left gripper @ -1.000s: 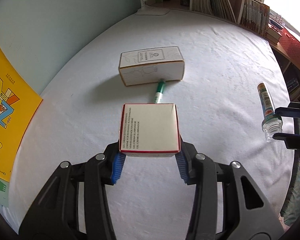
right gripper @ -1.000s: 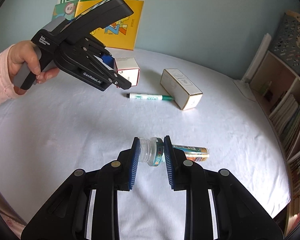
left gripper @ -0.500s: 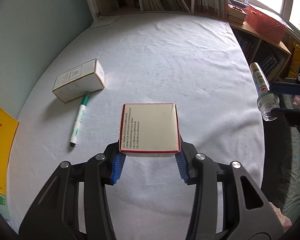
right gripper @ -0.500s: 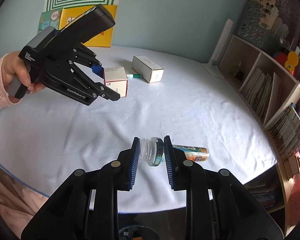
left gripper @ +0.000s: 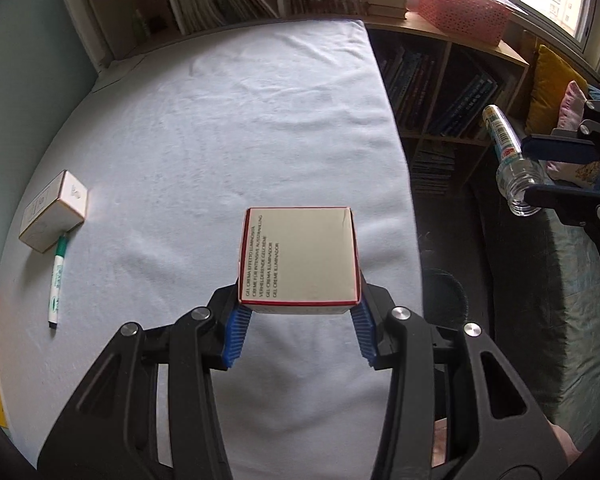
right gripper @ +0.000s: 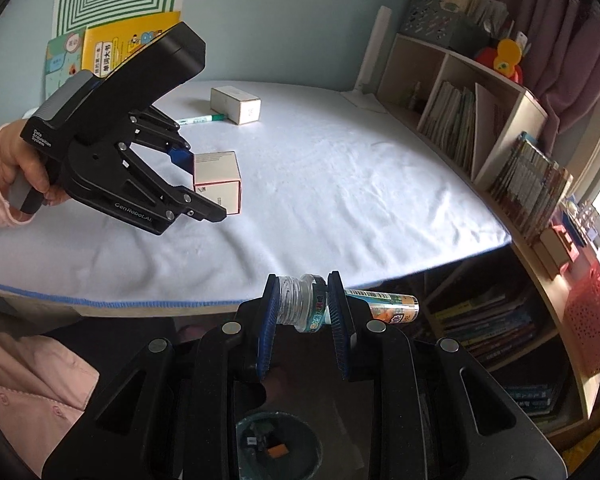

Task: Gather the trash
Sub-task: 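Carry the box and bottle over the wastebasket and open both tools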

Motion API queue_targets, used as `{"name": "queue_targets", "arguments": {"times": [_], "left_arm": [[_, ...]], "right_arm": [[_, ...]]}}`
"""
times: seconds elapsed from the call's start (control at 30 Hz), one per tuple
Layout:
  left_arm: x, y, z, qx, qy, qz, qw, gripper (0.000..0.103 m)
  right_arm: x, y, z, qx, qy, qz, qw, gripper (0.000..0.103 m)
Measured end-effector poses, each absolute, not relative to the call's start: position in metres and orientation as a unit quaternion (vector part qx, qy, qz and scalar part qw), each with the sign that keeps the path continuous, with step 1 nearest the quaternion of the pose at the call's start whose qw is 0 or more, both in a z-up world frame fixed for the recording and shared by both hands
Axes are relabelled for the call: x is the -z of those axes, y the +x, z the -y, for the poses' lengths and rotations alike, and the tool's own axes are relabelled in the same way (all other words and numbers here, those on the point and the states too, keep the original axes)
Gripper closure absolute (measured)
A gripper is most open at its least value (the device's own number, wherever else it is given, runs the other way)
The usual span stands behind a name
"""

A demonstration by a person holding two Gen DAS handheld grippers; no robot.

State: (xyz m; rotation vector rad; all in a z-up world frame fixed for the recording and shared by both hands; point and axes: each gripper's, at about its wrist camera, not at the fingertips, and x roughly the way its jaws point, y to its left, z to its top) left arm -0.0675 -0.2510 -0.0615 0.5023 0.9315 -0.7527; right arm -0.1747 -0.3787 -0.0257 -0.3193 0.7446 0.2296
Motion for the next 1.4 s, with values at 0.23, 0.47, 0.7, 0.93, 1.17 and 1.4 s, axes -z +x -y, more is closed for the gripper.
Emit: {"name": "queue_targets", "arguments": {"times": [0.23,0.47,0.7,0.93,1.17,1.4], "left_arm": [[0.075,-0.103,0.298,0.39,0.258,-0.43,0.772,0.061],[0.09,-0.136,0.334,0.417,0.282,-0.43,0.749,0.061],[0.109,-0.166,0.365,0.44,0.304,-0.432,0.726,0.061],[0.131,-0.188,0.387,0.454,0.321,-0.441,0.705,0.061],[0.155,-0.205,0.402,0.465,0.337,-0.454,0.682,0.061],[0.178,-0.221,0.41,0.473,0.349,-0.463,0.663,0.061]], "right_arm": [[0.041,-0.206,0.412,-0.078,-0.122,-0.376,0.915,0.077],[0.059,-0.239,0.44,-0.051,-0.096,-0.389,0.915,0.077],[0.075,-0.266,0.462,-0.031,-0.07,-0.399,0.914,0.077],[0.096,-0.288,0.478,-0.018,-0.044,-0.411,0.91,0.077],[0.115,-0.304,0.488,-0.009,-0.02,-0.423,0.906,0.077],[0.132,-0.315,0.494,0.0,0.002,-0.434,0.901,0.077]]}}
